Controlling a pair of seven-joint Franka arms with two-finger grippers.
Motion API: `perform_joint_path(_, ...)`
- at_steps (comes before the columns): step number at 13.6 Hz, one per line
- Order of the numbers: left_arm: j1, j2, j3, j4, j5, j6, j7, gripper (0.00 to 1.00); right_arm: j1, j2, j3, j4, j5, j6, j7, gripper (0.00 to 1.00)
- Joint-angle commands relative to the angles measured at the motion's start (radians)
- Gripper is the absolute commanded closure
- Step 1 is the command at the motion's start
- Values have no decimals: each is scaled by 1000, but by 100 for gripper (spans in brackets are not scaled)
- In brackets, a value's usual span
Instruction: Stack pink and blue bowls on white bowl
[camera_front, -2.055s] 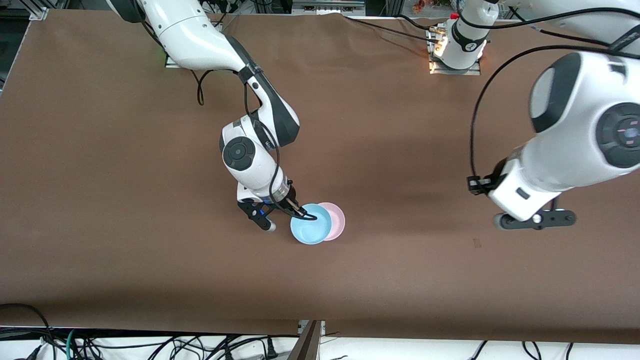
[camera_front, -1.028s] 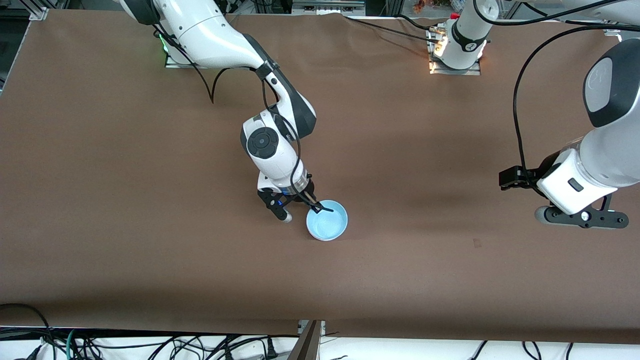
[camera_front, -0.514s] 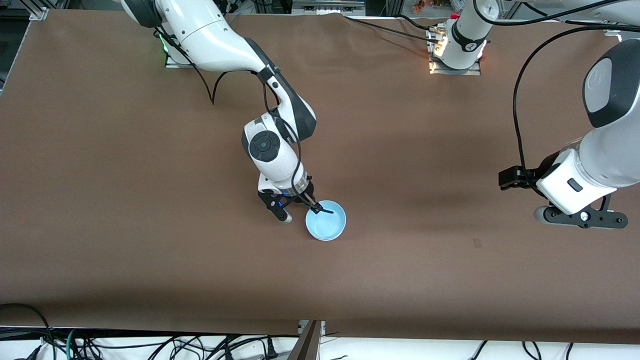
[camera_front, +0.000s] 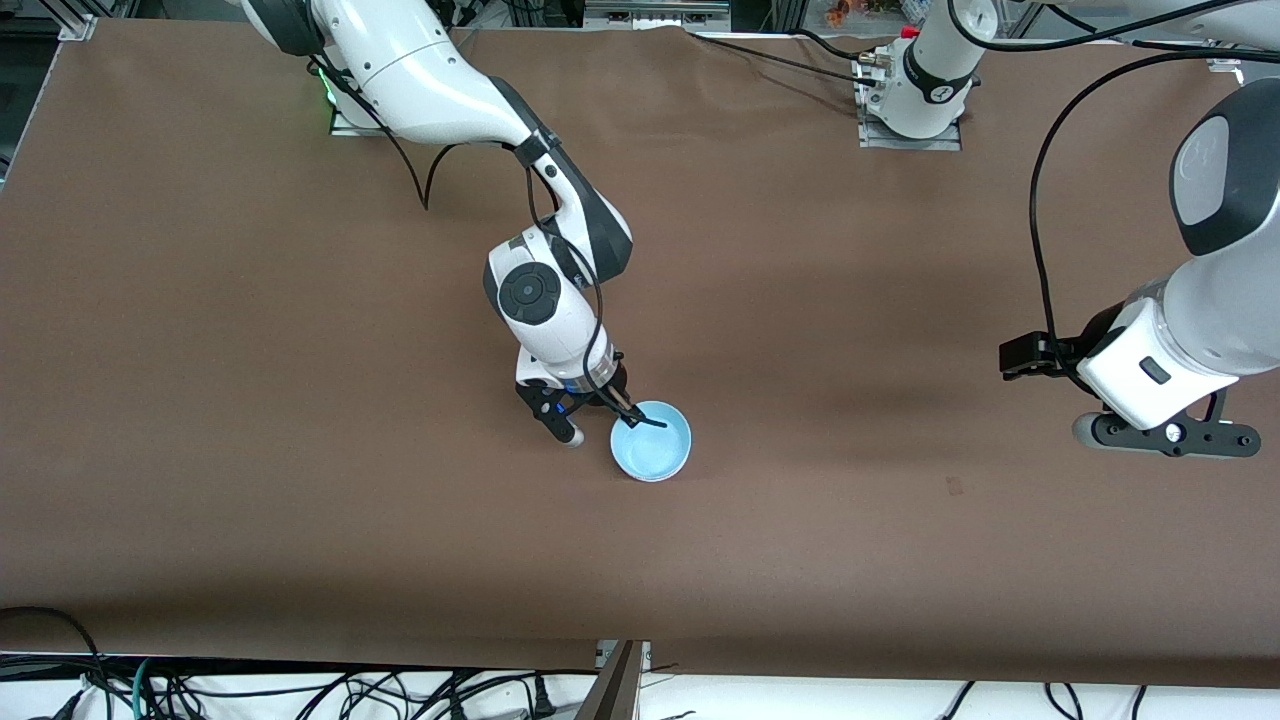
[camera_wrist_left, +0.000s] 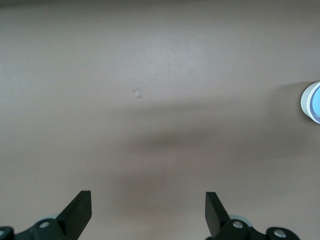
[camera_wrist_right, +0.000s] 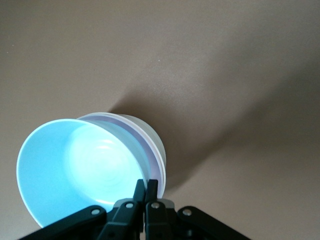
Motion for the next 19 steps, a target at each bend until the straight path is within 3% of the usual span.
perform_joint_path(1,3,-26,-8,-39,7,6,25,0,3,15,-5,15,-13,-4,1,100)
perform_joint_path(4,41,-38,-13,-65,1,51,31,0,2,17,-5,15,-12,-4,3,46)
perform_joint_path(5,49,-57,-13,-97,1,66,57,0,0,14,-5,18,-9,-6,9,26)
perform_joint_path(6,52,-81,-13,-140,3,92,95,0,0,11,-8,20,-9,-6,10,0)
perform_joint_path(11,51,-311,-13,-525,3,294,105,0,-10,-43,-53,28,-21,-72,-11,0)
perform_joint_path(15,49,-403,-14,-637,4,316,108,0,-45,-129,-142,26,-33,-269,-259,0)
perform_joint_path(19,54,-514,-13,-815,10,423,167,0,-208,-280,-139,23,-33,-520,-541,0)
